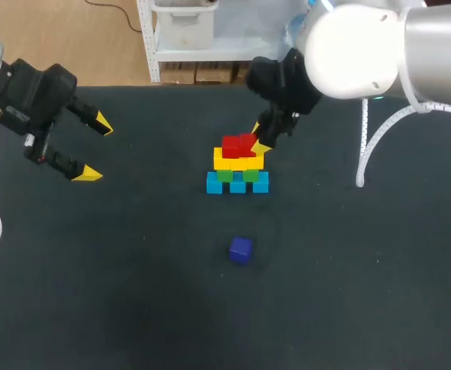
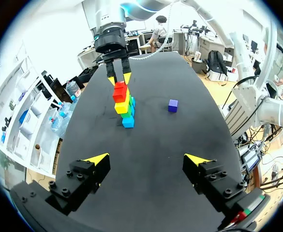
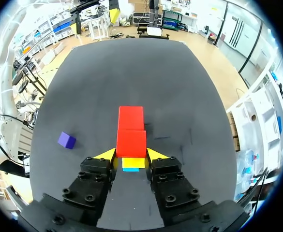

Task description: Place the blue cubes, place green cubes on the blue cubes, place the yellow cubes on the green cubes, then place the red cubes on the yellow cubes, and place purple cube on the red cubes.

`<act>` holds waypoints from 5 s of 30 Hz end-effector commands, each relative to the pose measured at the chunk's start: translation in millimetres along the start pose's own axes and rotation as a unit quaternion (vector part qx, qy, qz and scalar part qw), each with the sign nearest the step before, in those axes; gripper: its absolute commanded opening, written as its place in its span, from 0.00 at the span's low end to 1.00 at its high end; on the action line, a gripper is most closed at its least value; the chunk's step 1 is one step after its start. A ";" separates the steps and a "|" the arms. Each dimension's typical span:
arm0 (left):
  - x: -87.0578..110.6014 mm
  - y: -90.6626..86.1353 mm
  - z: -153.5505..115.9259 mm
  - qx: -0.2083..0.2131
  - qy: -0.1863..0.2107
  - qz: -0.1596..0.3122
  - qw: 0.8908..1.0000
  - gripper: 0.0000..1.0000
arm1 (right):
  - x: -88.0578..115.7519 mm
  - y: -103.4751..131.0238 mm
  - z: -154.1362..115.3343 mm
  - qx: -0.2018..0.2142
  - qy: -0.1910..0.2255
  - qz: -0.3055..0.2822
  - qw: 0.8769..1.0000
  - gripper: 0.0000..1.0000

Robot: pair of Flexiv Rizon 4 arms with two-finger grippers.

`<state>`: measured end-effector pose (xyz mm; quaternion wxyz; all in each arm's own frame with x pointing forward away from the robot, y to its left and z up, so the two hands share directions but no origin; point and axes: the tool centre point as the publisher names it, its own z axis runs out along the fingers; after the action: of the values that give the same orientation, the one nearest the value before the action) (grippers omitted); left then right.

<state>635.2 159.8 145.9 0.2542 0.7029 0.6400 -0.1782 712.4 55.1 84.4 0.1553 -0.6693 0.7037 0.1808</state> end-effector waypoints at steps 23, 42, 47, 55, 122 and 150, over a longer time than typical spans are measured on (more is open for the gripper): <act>1.2 -0.5 0.1 -0.001 -0.002 0.001 1.000 1.00 | 0.7 0.4 1.6 -0.002 -0.002 -0.001 1.000 0.28; 1.2 -0.5 0.1 -0.001 -0.002 0.001 1.000 1.00 | 2.4 2.4 1.7 -0.004 -0.004 0.000 1.000 0.40; 1.2 -0.5 0.1 -0.001 -0.002 0.001 1.000 1.00 | 1.9 3.0 1.5 -0.003 -0.006 -0.002 1.000 0.38; 1.2 -0.5 0.1 -0.001 -0.002 0.001 1.000 1.00 | 1.2 3.9 2.4 -0.004 -0.006 -0.003 1.000 0.42; 1.2 -0.5 0.1 -0.001 -0.002 0.001 1.000 1.00 | 11.5 -1.1 -2.9 0.018 -0.010 0.011 1.000 0.00; 1.2 -0.5 0.1 -0.001 -0.002 0.001 1.000 1.00 | 22.1 7.9 -5.9 0.011 -0.002 0.022 1.000 0.00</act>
<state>635.2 159.8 145.9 0.2542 0.7029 0.6400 -0.1782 709.2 36.6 77.4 0.1567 -0.6530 0.7191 0.1788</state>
